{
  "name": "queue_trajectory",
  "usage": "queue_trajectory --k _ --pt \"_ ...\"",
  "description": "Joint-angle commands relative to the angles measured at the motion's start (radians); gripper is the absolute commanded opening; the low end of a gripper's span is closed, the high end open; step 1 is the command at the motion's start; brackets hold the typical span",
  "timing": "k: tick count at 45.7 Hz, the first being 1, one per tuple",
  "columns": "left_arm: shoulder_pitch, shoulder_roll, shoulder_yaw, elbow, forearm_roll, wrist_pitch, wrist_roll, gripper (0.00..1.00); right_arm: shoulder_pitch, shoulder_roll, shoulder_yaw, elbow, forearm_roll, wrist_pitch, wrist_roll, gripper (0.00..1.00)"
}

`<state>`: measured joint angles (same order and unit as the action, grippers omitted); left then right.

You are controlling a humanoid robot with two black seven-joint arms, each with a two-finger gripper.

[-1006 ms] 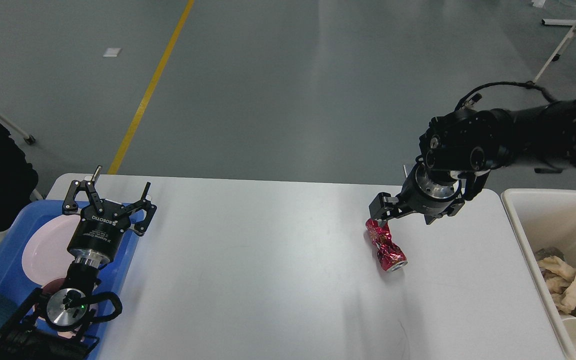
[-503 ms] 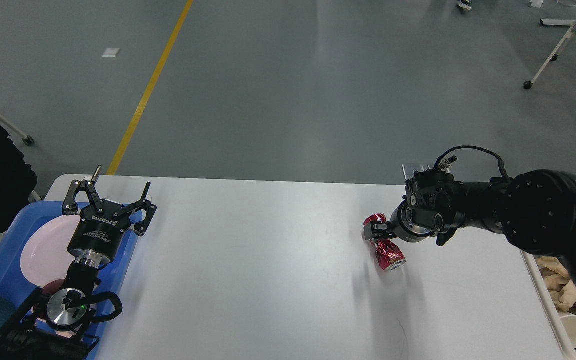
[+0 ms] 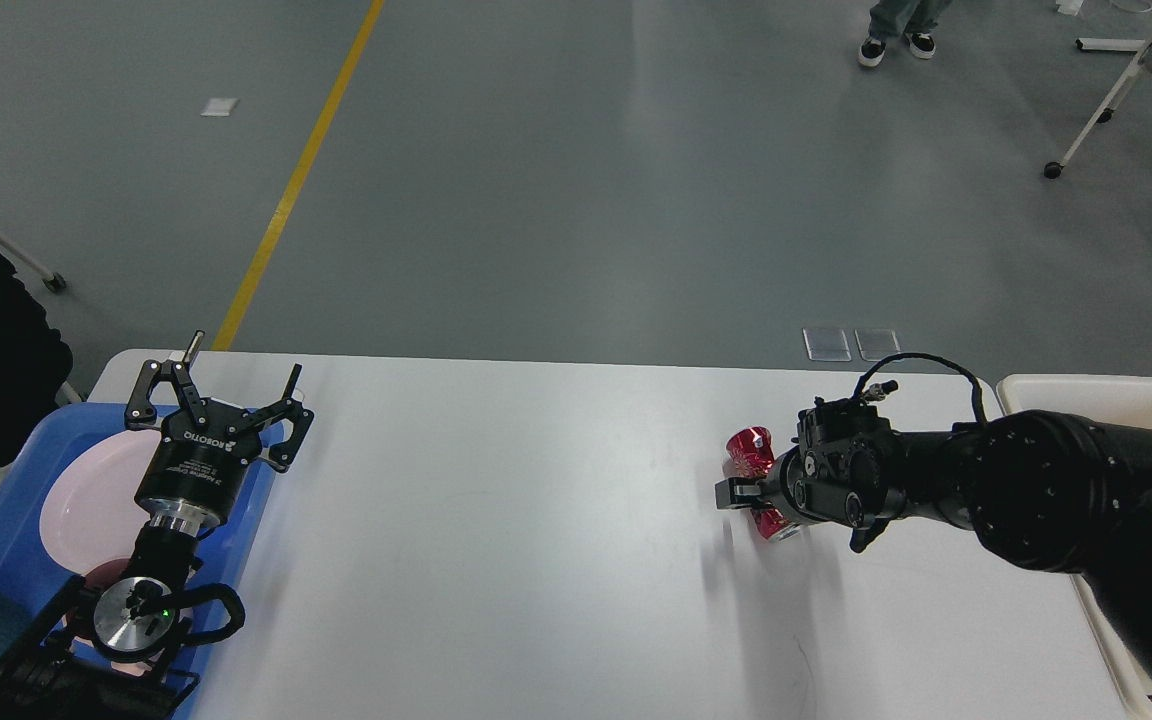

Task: Tidy desktop
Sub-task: 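Lower the right gripper onto the crushed red can and grasp it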

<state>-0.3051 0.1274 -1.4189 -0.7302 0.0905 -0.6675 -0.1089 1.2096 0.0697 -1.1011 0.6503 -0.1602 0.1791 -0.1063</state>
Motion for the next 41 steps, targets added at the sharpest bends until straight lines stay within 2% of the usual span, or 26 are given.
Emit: queue_trajectory --k 1,6,18,22,24,27,28,33,41 --pt "0.0 0.0 0.0 0.0 0.002 0.0 0.0 0.97 -0.011 -0.001 0.001 -0.004 -0.001 -0.027 0.0 0.95" --pt "0.0 0.0 0.0 0.0 0.0 0.0 0.0 0.97 -0.019 -0.002 0.001 -0.006 -0.001 -0.03 0.0 0.93" --pt "0.001 0.0 0.0 0.0 0.0 0.0 0.0 0.97 -0.054 0.001 0.01 -0.054 0.007 -0.05 -0.001 0.77" --pt "0.0 0.0 0.0 0.0 0.0 0.0 0.0 0.97 -0.056 0.001 0.012 -0.05 0.008 -0.05 -0.001 0.63" --pt "0.0 0.0 0.0 0.0 0.002 0.0 0.0 0.96 -0.058 0.001 0.014 -0.047 0.008 -0.05 -0.001 0.49" --pt "0.0 0.0 0.0 0.0 0.0 0.0 0.0 0.96 -0.059 -0.004 0.014 -0.047 0.011 -0.05 -0.001 0.24" --pt "0.0 0.0 0.0 0.0 0.0 0.0 0.002 0.97 -0.059 -0.005 0.014 -0.047 0.011 -0.05 -0.001 0.18" --pt "0.0 0.0 0.0 0.0 0.0 -0.001 0.0 0.96 -0.056 0.001 0.014 -0.04 0.013 -0.05 -0.001 0.0" --pt "0.0 0.0 0.0 0.0 0.0 -0.001 0.0 0.97 -0.053 -0.002 0.015 -0.035 0.018 -0.041 -0.001 0.0"
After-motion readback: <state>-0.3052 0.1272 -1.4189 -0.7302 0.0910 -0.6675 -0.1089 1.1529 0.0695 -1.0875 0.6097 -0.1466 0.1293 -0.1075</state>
